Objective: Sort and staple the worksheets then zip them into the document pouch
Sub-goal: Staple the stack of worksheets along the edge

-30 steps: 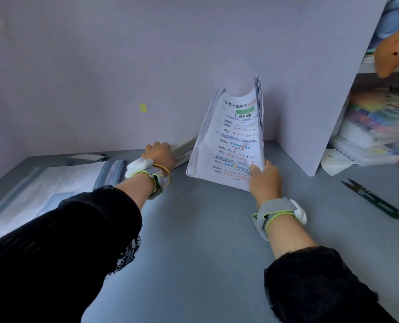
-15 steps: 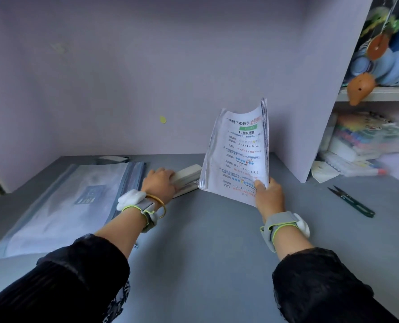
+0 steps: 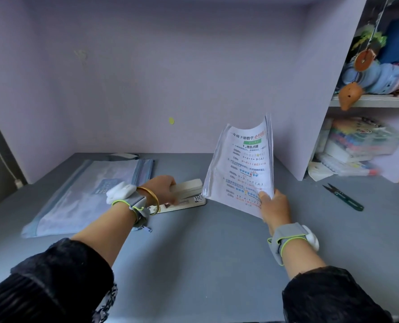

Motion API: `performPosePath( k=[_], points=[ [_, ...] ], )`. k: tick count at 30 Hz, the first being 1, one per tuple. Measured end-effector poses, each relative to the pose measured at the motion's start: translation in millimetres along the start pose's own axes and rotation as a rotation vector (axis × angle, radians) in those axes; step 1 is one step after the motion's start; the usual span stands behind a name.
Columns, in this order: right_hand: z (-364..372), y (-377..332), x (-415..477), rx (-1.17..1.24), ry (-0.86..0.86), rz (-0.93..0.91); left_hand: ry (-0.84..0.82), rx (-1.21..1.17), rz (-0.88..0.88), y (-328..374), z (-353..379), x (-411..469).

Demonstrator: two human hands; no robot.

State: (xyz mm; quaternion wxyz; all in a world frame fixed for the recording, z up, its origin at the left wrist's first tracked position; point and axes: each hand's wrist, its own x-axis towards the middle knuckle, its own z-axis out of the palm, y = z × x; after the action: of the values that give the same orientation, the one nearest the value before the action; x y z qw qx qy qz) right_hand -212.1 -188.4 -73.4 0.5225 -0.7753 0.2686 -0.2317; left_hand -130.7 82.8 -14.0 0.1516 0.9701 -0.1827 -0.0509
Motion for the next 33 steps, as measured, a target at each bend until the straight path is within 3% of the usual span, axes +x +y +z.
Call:
performPosePath(
  k=[11,20,33],
  points=[
    [-4.5,6.7,2.1,-0.073,0.045,0.031,0.13,-0.133,0.016,13.4,21.2,4.7],
    [-7.6,-8.8,-5.6,-0.258,-0.076,-0.027,0.195,-0.119,-0.053,17.4,27.7,8.5],
    [-8.3,-8.4,-2.5,-0.298,-0.167,-0.048,0.201,-0.074,0.025,13.9,29.6,5.8]
  ],
)
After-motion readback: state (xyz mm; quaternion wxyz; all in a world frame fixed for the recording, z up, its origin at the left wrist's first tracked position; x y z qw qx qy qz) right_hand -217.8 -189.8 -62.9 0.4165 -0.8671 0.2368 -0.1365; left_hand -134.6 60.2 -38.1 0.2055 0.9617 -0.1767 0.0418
